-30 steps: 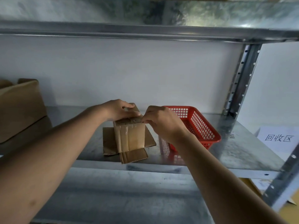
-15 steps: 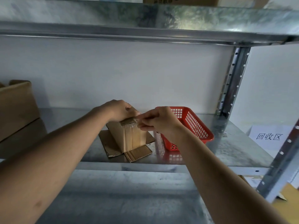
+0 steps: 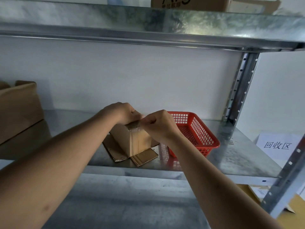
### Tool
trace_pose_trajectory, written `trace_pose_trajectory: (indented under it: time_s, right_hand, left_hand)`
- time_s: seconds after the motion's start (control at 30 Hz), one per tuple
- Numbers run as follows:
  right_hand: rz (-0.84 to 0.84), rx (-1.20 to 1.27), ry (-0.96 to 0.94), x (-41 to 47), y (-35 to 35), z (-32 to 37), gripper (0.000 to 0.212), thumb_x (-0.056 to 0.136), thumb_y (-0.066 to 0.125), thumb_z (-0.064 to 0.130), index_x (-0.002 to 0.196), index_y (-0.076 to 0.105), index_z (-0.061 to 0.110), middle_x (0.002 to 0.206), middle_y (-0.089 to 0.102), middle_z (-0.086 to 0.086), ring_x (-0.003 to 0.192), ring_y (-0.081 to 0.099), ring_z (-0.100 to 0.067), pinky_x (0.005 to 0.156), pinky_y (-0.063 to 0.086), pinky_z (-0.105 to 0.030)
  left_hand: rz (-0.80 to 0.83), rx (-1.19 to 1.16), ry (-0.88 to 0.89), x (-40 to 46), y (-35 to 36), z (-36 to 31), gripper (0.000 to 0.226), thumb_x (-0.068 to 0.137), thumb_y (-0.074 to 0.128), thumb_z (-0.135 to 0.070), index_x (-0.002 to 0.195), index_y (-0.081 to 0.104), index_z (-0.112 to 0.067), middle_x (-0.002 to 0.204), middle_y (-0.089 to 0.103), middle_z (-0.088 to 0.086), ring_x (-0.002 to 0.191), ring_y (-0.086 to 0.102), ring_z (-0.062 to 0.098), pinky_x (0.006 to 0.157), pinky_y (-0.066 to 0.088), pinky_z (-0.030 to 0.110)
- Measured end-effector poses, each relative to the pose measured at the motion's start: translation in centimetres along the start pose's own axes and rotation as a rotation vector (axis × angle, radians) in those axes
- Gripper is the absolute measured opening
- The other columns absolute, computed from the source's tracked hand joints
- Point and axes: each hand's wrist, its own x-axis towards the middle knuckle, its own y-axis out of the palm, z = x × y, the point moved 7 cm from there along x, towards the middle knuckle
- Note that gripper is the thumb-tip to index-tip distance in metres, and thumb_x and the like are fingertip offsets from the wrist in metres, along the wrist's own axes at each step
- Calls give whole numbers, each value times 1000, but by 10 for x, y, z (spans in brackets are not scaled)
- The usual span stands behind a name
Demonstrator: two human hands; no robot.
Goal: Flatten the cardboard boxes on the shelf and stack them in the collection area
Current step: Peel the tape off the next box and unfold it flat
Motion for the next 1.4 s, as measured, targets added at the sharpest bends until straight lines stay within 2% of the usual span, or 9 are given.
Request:
trace_pose_trajectory:
  time_s: [0.07,0.17,0.3,0.4,0.43,0.53,0.77,1.2,1.4]
  right_hand:
    - [26,-74,-21,0,0,6,23,84,71,26,70,75,8,63,64,-9,56,51,-15,54,41,-34]
    - [-17,-132,-62,1,-5,7,12,88,79,23,91,83,13,84,77,-6,80,70,-18,76,55,-37]
    - [-81,-143,-56,3,-8,-4,10,89,80,15,98,83,19,100,75,-4,96,67,-20,79,49,-25]
    - [-126,-183,-16,7,-9,-10,14,91,77,14,100,82,23,111,63,-6,100,60,-21,84,48,-29]
    - [-131,-182,-14,8,-9,-10,15,93,74,11,99,82,22,110,65,-6,100,62,-21,85,51,-30]
    - [-143,-180,-21,11,-7,-9,20,95,63,3,99,81,10,103,73,-10,96,67,-24,84,56,-38]
    - [-100,-165,-47,13,0,-8,14,92,75,27,92,82,15,88,76,-7,83,67,-22,75,52,-36]
    - [-56,-149,-94,-1,-1,-7,13,101,62,15,95,70,7,89,73,-7,85,65,-25,76,54,-45]
    - [23,-121,-218,-10,1,8,8,103,59,19,97,61,15,87,70,3,83,66,-15,64,47,-29]
  left_hand:
    - [-18,52,-68,-3,-4,-4,65,69,39,-80,84,65,-23,94,67,4,91,64,26,73,48,34]
    - [-88,158,-150,-4,-9,-9,68,75,42,-79,97,67,-20,91,61,2,89,59,26,75,43,35]
    - [-13,236,-194,-3,-6,-9,77,81,36,-92,108,64,-26,100,54,4,99,48,29,94,33,49]
    - [87,196,3,-2,2,-7,54,95,23,-82,98,69,-53,110,62,2,124,49,28,114,11,63]
    - [55,157,94,-2,2,-5,46,102,25,-69,111,68,-57,127,62,3,136,46,27,118,8,61]
    - [-35,-132,315,-6,2,1,40,107,48,-42,144,59,-31,156,50,-3,146,42,21,124,26,42]
    - [22,-246,337,-4,15,10,38,107,51,-43,145,58,-39,162,41,-9,150,35,11,125,23,34]
    - [78,-210,320,-10,13,1,42,108,46,-47,149,51,-44,169,26,-6,155,26,12,123,16,29]
    - [76,-203,314,-12,11,-1,45,108,45,-45,153,47,-41,169,26,-2,156,22,10,125,18,37]
